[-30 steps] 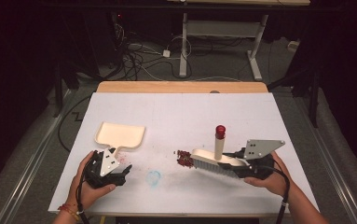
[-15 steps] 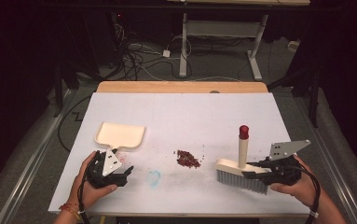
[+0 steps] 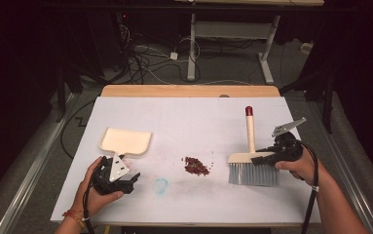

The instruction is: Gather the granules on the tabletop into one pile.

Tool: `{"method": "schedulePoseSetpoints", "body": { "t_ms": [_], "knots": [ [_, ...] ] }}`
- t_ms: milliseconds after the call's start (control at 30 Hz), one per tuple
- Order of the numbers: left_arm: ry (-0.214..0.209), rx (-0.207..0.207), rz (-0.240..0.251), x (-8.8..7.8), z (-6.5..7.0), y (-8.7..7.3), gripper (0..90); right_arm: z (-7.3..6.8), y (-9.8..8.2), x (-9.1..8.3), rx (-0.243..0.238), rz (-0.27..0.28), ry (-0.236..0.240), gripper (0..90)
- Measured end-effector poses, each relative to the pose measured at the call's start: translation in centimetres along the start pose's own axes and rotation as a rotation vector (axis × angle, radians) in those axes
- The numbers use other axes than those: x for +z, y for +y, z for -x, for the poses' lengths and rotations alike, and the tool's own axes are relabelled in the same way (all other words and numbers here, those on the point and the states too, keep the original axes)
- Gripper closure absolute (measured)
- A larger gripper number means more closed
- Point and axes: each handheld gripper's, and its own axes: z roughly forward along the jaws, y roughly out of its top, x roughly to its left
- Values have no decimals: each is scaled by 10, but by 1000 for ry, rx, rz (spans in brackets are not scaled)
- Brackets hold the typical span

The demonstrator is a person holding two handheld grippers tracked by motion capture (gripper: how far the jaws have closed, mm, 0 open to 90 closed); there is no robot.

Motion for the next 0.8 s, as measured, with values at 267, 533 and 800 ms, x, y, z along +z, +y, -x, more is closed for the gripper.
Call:
{"method": "schedulePoseSetpoints", "body": {
  "t_ms": [267,533,800],
  "knots": [
    [-5,8,-8,1,2,0,193,15,-2,1,43,23,40,531],
    [-15,23,-19,4,3,2,193,32,0,0,80,35,-78,444],
    [-10,25,-14,3,4,2,193,31,-1,-6,42,78,-419,437]
  ]
}}
